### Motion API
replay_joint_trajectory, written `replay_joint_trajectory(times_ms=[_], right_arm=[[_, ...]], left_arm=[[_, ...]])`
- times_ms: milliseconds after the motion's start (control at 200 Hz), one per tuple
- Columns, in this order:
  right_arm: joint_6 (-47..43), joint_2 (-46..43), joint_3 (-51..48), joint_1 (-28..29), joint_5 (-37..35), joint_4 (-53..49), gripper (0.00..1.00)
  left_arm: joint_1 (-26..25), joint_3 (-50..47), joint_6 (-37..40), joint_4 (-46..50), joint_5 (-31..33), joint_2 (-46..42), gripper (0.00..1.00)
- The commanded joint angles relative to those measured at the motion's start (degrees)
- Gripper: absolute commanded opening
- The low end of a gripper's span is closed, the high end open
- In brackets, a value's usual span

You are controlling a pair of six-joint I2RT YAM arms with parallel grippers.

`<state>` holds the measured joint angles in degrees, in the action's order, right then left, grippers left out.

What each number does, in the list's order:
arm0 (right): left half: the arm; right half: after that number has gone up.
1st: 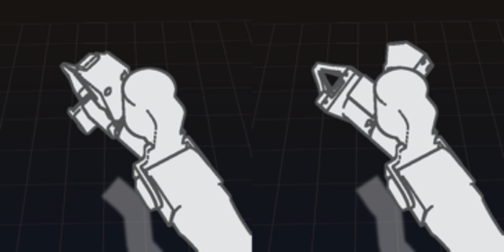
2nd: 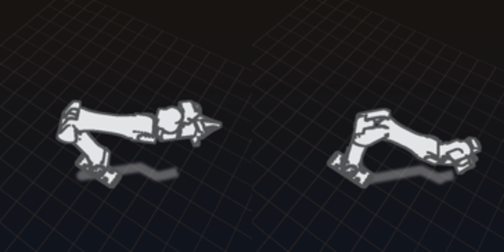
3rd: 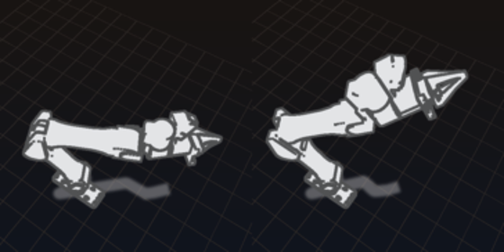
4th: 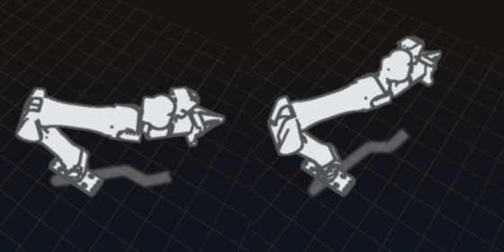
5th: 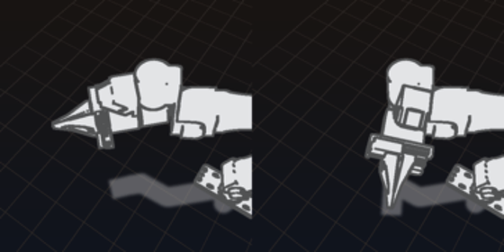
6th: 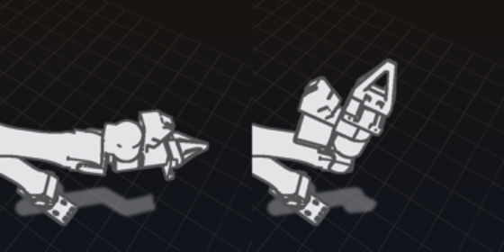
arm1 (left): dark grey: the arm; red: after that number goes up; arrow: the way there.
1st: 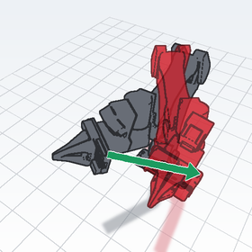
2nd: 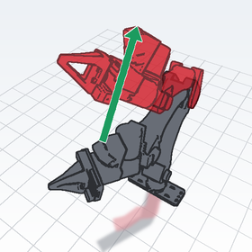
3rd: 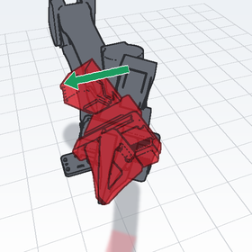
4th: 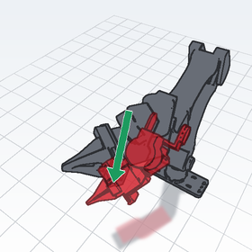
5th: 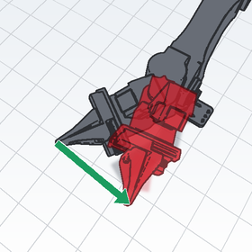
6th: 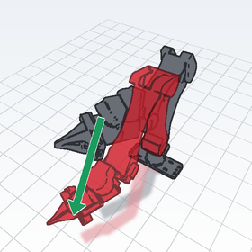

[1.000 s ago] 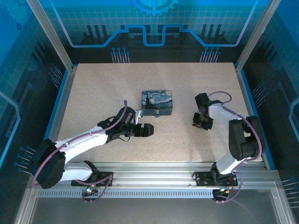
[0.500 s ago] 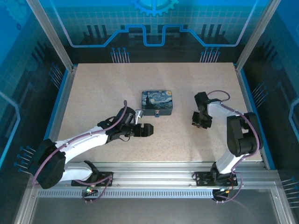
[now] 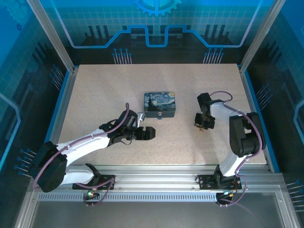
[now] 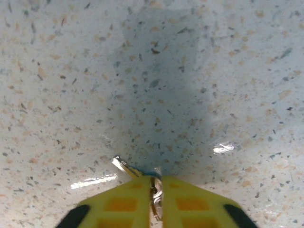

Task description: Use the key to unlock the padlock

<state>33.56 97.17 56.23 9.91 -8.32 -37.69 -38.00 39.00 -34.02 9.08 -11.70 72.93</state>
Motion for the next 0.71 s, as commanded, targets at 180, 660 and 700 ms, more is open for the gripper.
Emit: replay_joint_trajectory(times_ms=[180,660,700], right_arm=[[-0.36,-1.64,-1.93,-0.95,2.89,1.66,0.00],[-2.36,-23.44,3.51,-0.34,11.85,-1.42,0.00],[-2.53,-24.69,4.64,-0.01,13.57,-1.54,0.00]], left_arm=[[-0.48,-0.77,0.44,-0.38,1.42,-0.24,0.86],[1.43,6.82,-1.07,0.24,0.63,0.52,0.86],[2.24,7.89,-1.68,-0.09,-0.79,0.71,0.86]])
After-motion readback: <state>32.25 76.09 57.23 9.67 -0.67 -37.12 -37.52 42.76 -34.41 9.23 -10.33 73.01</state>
